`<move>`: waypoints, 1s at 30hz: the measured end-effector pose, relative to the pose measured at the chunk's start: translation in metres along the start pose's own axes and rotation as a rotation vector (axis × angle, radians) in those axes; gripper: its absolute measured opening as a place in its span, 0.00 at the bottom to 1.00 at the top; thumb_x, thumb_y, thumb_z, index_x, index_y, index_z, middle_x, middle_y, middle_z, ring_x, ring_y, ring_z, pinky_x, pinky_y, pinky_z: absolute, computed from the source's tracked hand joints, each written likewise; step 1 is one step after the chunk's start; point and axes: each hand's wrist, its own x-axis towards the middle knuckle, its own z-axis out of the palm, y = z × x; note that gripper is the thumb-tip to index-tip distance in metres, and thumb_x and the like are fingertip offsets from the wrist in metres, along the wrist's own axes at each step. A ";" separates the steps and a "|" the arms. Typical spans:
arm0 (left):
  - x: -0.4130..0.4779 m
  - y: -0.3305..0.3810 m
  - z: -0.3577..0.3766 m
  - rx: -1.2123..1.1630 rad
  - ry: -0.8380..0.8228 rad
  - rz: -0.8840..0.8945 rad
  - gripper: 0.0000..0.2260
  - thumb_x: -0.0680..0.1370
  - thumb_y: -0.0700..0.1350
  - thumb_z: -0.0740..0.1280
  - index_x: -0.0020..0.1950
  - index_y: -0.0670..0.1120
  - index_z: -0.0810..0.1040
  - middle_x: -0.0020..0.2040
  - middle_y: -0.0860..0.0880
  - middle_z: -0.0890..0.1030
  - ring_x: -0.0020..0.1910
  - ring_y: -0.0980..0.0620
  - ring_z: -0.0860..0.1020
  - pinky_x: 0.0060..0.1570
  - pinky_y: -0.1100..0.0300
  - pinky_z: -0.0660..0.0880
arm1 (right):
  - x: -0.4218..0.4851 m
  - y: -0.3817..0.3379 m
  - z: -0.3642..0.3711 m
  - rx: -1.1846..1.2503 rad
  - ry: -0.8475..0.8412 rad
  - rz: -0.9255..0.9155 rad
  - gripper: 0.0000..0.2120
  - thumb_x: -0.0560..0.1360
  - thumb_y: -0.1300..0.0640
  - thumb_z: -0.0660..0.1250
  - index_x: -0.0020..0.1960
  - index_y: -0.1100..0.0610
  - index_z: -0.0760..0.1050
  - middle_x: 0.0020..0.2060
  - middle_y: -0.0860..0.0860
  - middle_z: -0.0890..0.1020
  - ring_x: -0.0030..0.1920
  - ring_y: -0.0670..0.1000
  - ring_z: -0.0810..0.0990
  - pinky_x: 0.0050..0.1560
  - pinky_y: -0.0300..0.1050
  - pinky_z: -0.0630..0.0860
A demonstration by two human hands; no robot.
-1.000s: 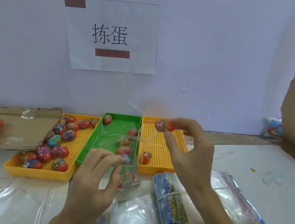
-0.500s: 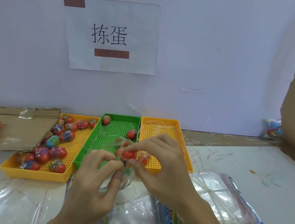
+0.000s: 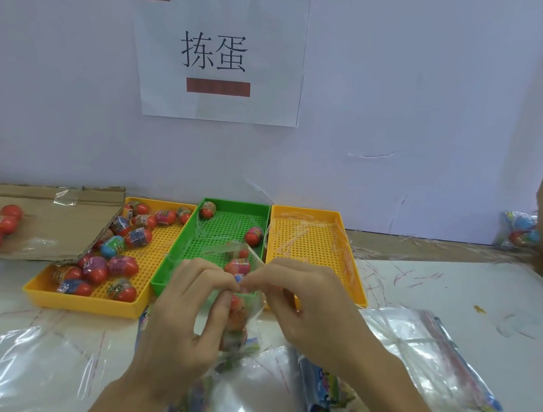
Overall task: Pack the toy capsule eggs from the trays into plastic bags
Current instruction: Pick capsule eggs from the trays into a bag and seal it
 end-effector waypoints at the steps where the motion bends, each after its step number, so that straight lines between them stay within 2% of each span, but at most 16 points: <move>1: 0.000 0.000 0.000 -0.010 -0.002 -0.007 0.06 0.80 0.43 0.62 0.53 0.53 0.75 0.49 0.61 0.73 0.52 0.58 0.75 0.51 0.68 0.70 | 0.000 -0.001 0.001 0.011 -0.032 0.013 0.13 0.80 0.64 0.64 0.57 0.53 0.84 0.49 0.44 0.85 0.43 0.39 0.78 0.44 0.33 0.72; 4: 0.001 0.001 0.000 -0.015 0.006 -0.010 0.05 0.80 0.43 0.62 0.53 0.53 0.75 0.49 0.62 0.73 0.51 0.58 0.75 0.50 0.67 0.70 | 0.000 -0.001 0.001 0.036 -0.110 0.053 0.14 0.79 0.61 0.63 0.59 0.51 0.83 0.50 0.42 0.86 0.41 0.43 0.81 0.44 0.39 0.77; 7: 0.002 0.003 0.001 -0.012 0.022 -0.011 0.05 0.80 0.43 0.62 0.52 0.53 0.75 0.48 0.61 0.73 0.51 0.59 0.75 0.49 0.67 0.71 | -0.001 -0.002 0.001 0.037 -0.120 0.043 0.15 0.77 0.60 0.66 0.61 0.50 0.81 0.52 0.41 0.84 0.36 0.41 0.76 0.42 0.36 0.73; 9: 0.003 0.005 0.000 -0.029 0.040 -0.031 0.06 0.81 0.44 0.62 0.53 0.54 0.75 0.48 0.61 0.74 0.50 0.59 0.76 0.49 0.67 0.71 | -0.001 -0.004 0.002 0.050 0.005 -0.005 0.15 0.76 0.59 0.66 0.62 0.51 0.80 0.55 0.43 0.81 0.34 0.43 0.76 0.40 0.39 0.75; 11: 0.004 0.006 -0.002 -0.051 0.066 -0.055 0.06 0.81 0.44 0.63 0.53 0.56 0.75 0.47 0.60 0.75 0.49 0.59 0.77 0.48 0.68 0.72 | 0.000 -0.008 0.004 0.082 0.202 -0.033 0.16 0.76 0.56 0.66 0.63 0.52 0.78 0.57 0.45 0.77 0.36 0.47 0.77 0.39 0.36 0.73; 13: 0.005 0.008 -0.004 -0.070 0.097 -0.091 0.06 0.81 0.45 0.63 0.53 0.57 0.75 0.48 0.61 0.76 0.49 0.59 0.77 0.45 0.69 0.73 | 0.001 -0.010 0.006 0.150 0.324 0.022 0.21 0.74 0.53 0.68 0.66 0.49 0.74 0.57 0.44 0.75 0.42 0.48 0.78 0.40 0.32 0.72; 14: 0.006 0.009 -0.004 -0.082 0.113 -0.116 0.06 0.81 0.45 0.62 0.53 0.57 0.75 0.49 0.61 0.76 0.49 0.59 0.78 0.44 0.69 0.74 | 0.002 -0.010 0.007 0.216 0.325 0.096 0.25 0.72 0.51 0.71 0.68 0.46 0.71 0.57 0.41 0.74 0.46 0.48 0.79 0.42 0.32 0.73; 17: 0.007 0.011 -0.005 -0.104 0.161 -0.165 0.07 0.81 0.45 0.62 0.53 0.57 0.75 0.49 0.60 0.76 0.49 0.59 0.78 0.40 0.72 0.74 | 0.005 -0.008 0.010 0.440 0.123 0.397 0.36 0.65 0.40 0.75 0.69 0.37 0.64 0.56 0.33 0.74 0.53 0.43 0.80 0.47 0.37 0.78; 20: 0.007 0.009 -0.006 -0.091 0.224 -0.180 0.06 0.81 0.45 0.63 0.53 0.56 0.75 0.48 0.56 0.77 0.49 0.59 0.77 0.41 0.74 0.72 | 0.003 -0.005 0.017 0.512 -0.125 0.518 0.41 0.62 0.37 0.79 0.70 0.35 0.63 0.56 0.35 0.78 0.54 0.40 0.82 0.54 0.44 0.80; 22: 0.007 0.009 -0.006 -0.089 0.261 -0.189 0.06 0.81 0.45 0.64 0.54 0.56 0.76 0.50 0.54 0.77 0.50 0.59 0.76 0.42 0.74 0.72 | 0.001 -0.007 0.023 0.516 -0.185 0.539 0.37 0.63 0.39 0.79 0.68 0.35 0.67 0.54 0.40 0.81 0.51 0.42 0.83 0.55 0.47 0.81; 25: 0.006 0.009 -0.006 -0.158 0.292 -0.215 0.09 0.80 0.47 0.66 0.59 0.58 0.76 0.57 0.54 0.74 0.50 0.57 0.77 0.37 0.73 0.75 | 0.000 -0.012 0.032 0.552 -0.100 0.508 0.23 0.68 0.48 0.78 0.60 0.41 0.75 0.46 0.45 0.85 0.44 0.47 0.84 0.51 0.52 0.82; 28: 0.006 0.012 -0.005 -0.366 0.338 -0.288 0.24 0.76 0.49 0.72 0.70 0.59 0.68 0.68 0.50 0.70 0.52 0.50 0.82 0.34 0.64 0.80 | 0.002 -0.015 0.035 0.600 0.020 0.483 0.17 0.69 0.54 0.77 0.55 0.45 0.78 0.44 0.48 0.86 0.45 0.53 0.85 0.52 0.59 0.81; 30: 0.008 0.013 -0.004 -0.415 0.348 -0.310 0.31 0.74 0.50 0.75 0.73 0.58 0.64 0.71 0.50 0.68 0.55 0.47 0.83 0.38 0.59 0.82 | 0.003 -0.014 0.033 0.621 0.101 0.476 0.17 0.69 0.56 0.78 0.54 0.45 0.78 0.43 0.48 0.86 0.44 0.55 0.84 0.52 0.60 0.80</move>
